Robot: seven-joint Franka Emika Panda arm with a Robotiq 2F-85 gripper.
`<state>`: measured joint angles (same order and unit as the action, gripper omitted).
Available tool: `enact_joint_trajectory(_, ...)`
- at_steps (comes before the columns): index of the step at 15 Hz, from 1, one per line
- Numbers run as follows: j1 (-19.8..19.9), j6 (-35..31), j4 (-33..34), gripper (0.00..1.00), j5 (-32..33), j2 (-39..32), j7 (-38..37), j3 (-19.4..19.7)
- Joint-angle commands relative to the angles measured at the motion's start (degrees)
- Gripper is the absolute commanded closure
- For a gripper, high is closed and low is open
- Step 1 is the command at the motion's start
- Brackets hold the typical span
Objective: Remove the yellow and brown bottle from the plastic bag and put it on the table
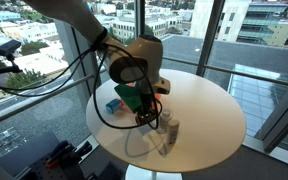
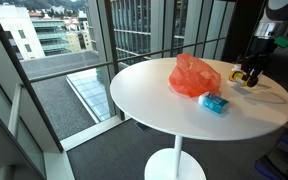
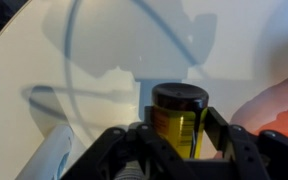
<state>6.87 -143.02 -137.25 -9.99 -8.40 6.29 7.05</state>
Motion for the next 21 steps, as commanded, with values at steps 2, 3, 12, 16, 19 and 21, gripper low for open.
enact_joint_trajectory(2, 0.64, 0.12, 2.39, 0.72, 1.23, -3.06, -2.08, 0.06)
enact_joint_trajectory(3, 0.68, 0.29, 2.68, 0.72, 1.35, -3.48, -2.19, 0.1)
enact_joint_trajectory(12, 1.15, 1.22, 3.99, 0.01, 1.36, -3.83, -1.44, 0.12)
enact_joint_trajectory(16, 0.84, 2.14, 4.08, 0.0, 1.01, -2.37, 0.18, -0.78)
enact_joint_trajectory(19, 0.12, 4.73, 4.11, 0.0, 1.3, -0.68, 2.19, -2.21)
enact_joint_trajectory(21, -0.53, 7.94, 4.33, 0.0, 1.53, 1.04, 2.69, -3.02)
